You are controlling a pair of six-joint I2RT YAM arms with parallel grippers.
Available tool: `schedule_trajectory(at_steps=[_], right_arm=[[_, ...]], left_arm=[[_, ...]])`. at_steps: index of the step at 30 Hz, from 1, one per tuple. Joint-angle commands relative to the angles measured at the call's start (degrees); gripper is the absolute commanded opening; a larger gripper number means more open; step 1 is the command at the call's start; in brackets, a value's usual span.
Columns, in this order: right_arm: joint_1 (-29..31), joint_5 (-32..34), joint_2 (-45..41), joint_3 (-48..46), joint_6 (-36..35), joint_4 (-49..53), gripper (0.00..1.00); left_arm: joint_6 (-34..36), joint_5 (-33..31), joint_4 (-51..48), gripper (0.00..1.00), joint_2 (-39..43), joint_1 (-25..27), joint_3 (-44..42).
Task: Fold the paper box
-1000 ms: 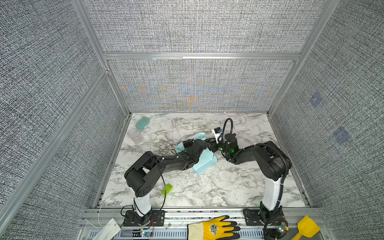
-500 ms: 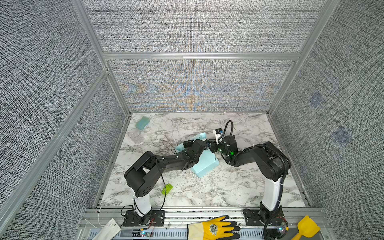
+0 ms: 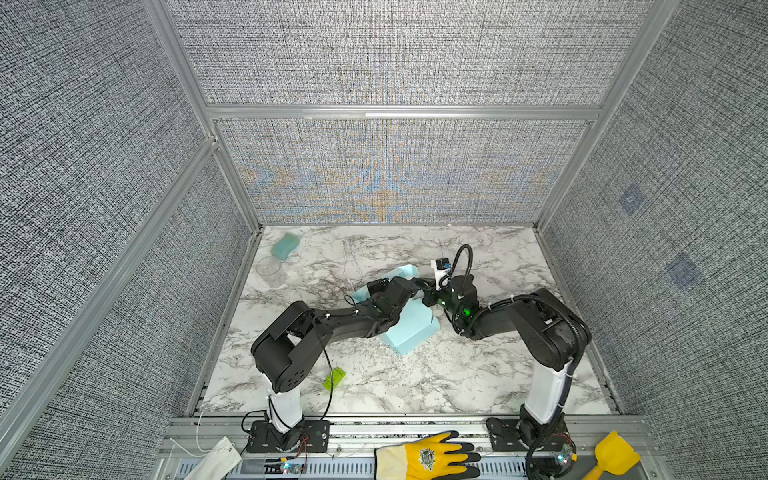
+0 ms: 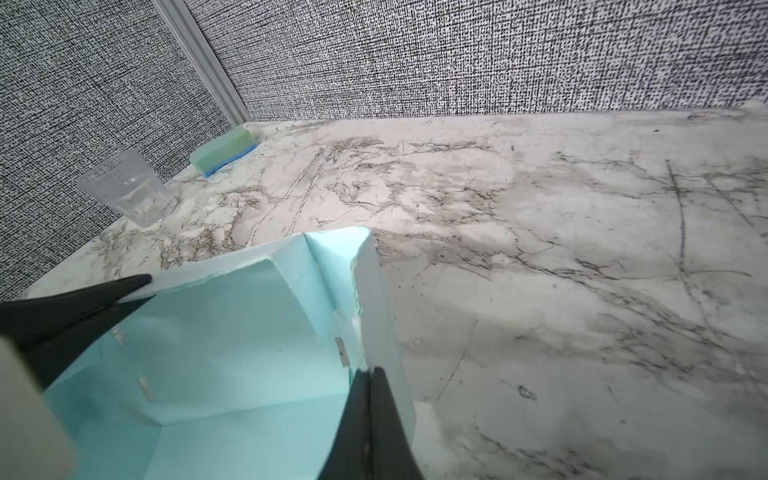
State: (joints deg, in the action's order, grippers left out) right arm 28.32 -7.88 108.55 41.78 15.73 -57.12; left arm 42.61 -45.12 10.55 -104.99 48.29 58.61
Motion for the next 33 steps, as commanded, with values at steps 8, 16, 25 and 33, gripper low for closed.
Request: schedule_trajectory(at_steps=[8,16,25,33], right_arm=[[1.72,0.60,-3.94,-3.10,1.83,-4.59,0.00],[1.92,0.05,-5.12,-4.54,4.11,-5.13,0.00],[-1.13,-4.48,-10.21,-2.69,5.73,8.60,0.08],[-1.42,-7.59,-10.46,-0.99,6.51,15.77,0.24]], left_arm=[[-2.91,-0.43,-4.01,0.00,-0.41,-0.04,2.21],[-6.15,1.60,-8.87,0.00,1.18,0.05,2.90],[-11.37,3.46,-16.46,0.00,1.20,0.12,4.41],[-15.89,4.12,-22.29,0.00,-0.13,-0.02,5.42]])
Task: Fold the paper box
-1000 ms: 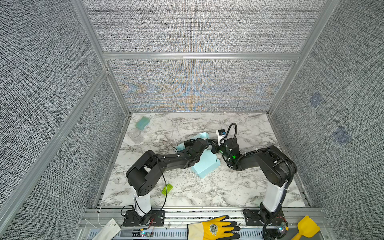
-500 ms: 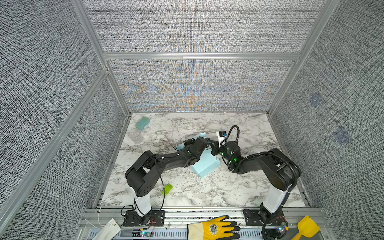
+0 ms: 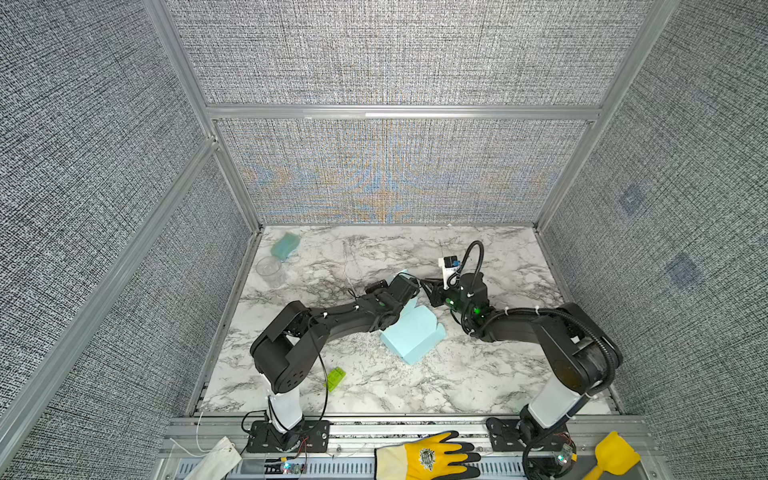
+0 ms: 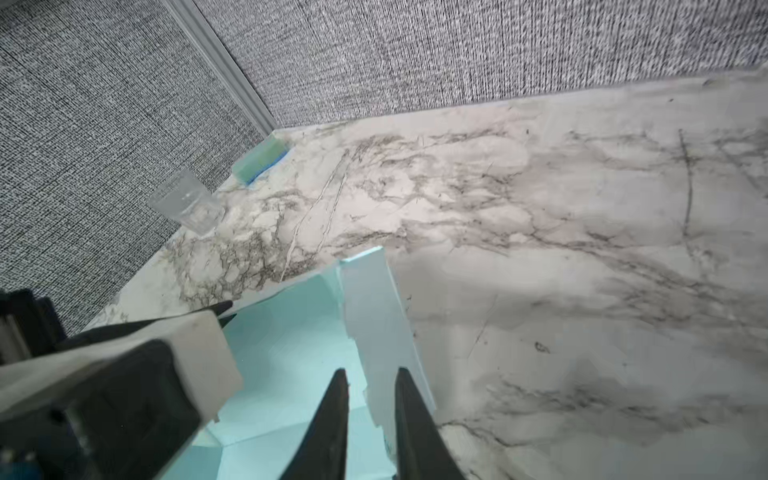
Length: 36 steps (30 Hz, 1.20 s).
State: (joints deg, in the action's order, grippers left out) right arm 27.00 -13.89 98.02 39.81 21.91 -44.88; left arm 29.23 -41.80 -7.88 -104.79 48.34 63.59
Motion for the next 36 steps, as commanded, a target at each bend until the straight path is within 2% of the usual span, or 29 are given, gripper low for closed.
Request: schedule_trajectory(at_steps=[1,9,16,24,36], right_arm=[[-0.11,-1.79,0.38,1.69,-0.09,4.76,0.25],[-3.24,-9.20,4.47,4.54,1.18,4.94,0.28],[-4.02,-11.57,5.38,3.70,-0.86,1.09,0.34],[-4.06,-9.87,7.00,-0.06,-0.86,-11.26,0.34],[-4.24,-8.51,9.41,-2.72,-1.56,-17.82,0.34]], left_arm=[[-2.68,0.84,-4.11,0.00,-0.32,-0.08,0.48],[-2.38,0.35,-3.96,0.00,0.50,-0.04,1.65],[0.91,-3.17,-0.60,0.00,1.69,0.44,2.15],[4.20,-7.97,1.28,0.00,0.25,3.17,3.38],[3.48,-14.73,-1.66,0.00,-2.05,8.09,3.39]])
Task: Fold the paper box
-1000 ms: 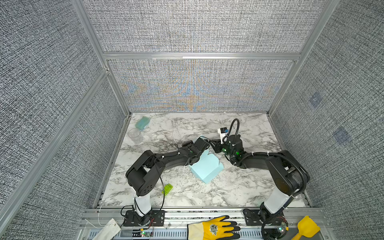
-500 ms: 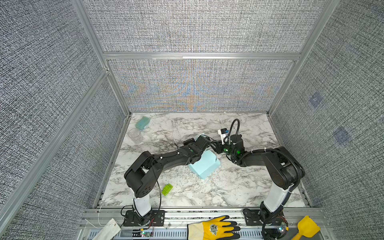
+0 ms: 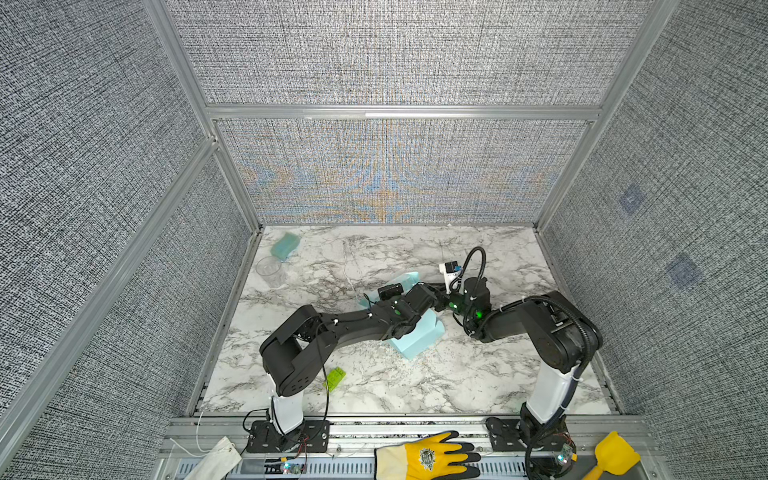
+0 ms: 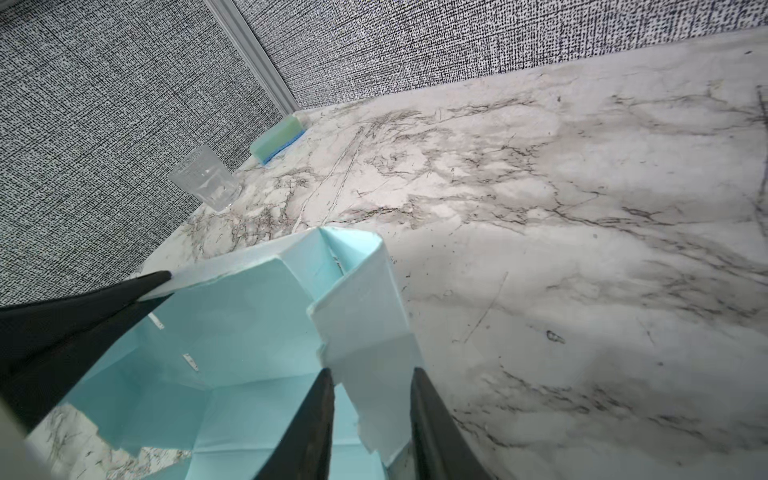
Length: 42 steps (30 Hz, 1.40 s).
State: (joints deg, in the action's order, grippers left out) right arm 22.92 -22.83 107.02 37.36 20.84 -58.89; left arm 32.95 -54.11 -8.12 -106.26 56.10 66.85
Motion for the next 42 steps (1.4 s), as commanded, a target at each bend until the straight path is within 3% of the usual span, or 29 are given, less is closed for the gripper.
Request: schedule_trajectory(at_steps=[1,10,20,33,40,42], right_arm=[[-0.24,0.18,0.63,-0.42,-0.53,-4.30,0.33],[0.35,1.96,1.09,-4.32,-0.48,-10.41,0.33],[1.93,3.59,0.33,-3.68,-1.70,-7.82,0.28],[5.35,16.18,2.49,-4.37,-1.62,-9.81,0.23],[6.94,19.11,3.30,-2.81,-1.68,-9.59,0.21],[7.18,20.25,3.21,-2.79,-1.67,-9.53,0.17]], left_arm=[[-0.15,-2.86,-1.50,0.00,-0.90,0.56,0.12],[-0.18,-3.90,-3.18,0.00,-2.68,1.82,1.52],[0.85,-3.95,-2.16,0.00,-2.36,2.00,1.88],[-0.99,-2.95,-2.50,0.00,-0.37,2.70,2.06],[-2.17,-2.09,-3.34,0.00,0.14,2.80,1.88],[-2.45,-2.02,-3.48,0.00,0.13,2.79,1.71]])
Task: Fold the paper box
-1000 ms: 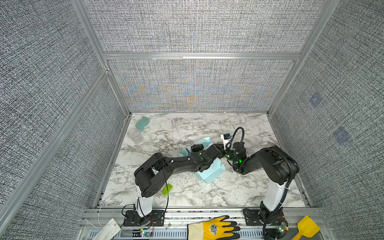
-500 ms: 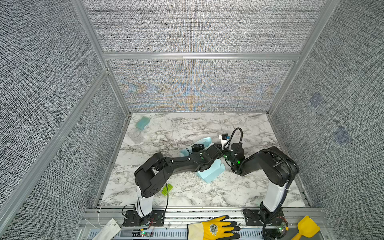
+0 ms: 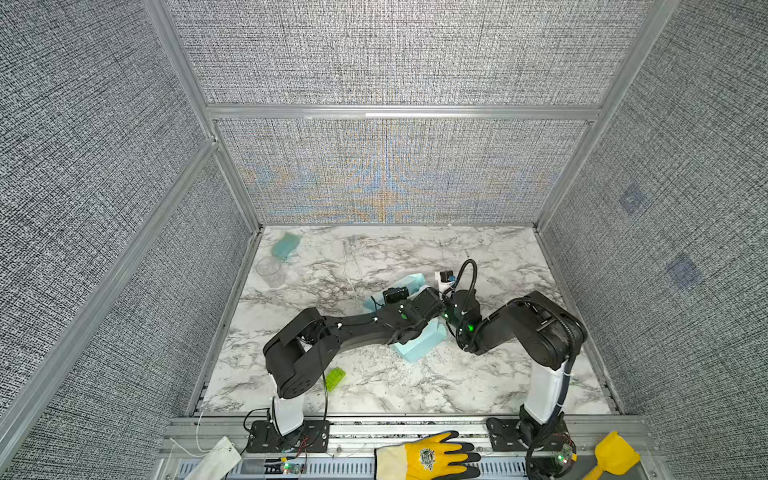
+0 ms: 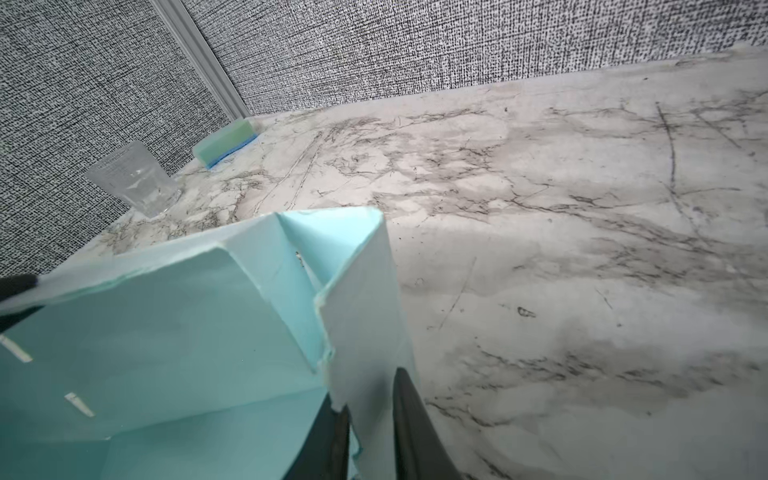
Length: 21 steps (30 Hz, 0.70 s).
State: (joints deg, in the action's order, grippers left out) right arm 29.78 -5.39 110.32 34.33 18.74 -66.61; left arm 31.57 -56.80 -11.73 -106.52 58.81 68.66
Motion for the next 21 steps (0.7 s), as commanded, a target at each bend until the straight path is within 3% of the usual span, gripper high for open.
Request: schedule_trajectory(at_steps=[1,6,21], right_arm=[[0.43,3.54,-0.33,0.27,0.34,-1.49,0.13],[0.63,5.18,-1.16,-0.90,0.02,-2.44,0.00],[0.63,6.88,-3.40,-2.66,-1.15,-3.97,0.00]], left_arm=[[-1.15,0.74,0.00,0.00,0.44,0.08,-0.26],[-1.66,0.83,0.45,0.00,0.35,-0.09,-1.25],[-3.55,0.76,-3.38,0.16,3.09,-1.77,-1.82]])
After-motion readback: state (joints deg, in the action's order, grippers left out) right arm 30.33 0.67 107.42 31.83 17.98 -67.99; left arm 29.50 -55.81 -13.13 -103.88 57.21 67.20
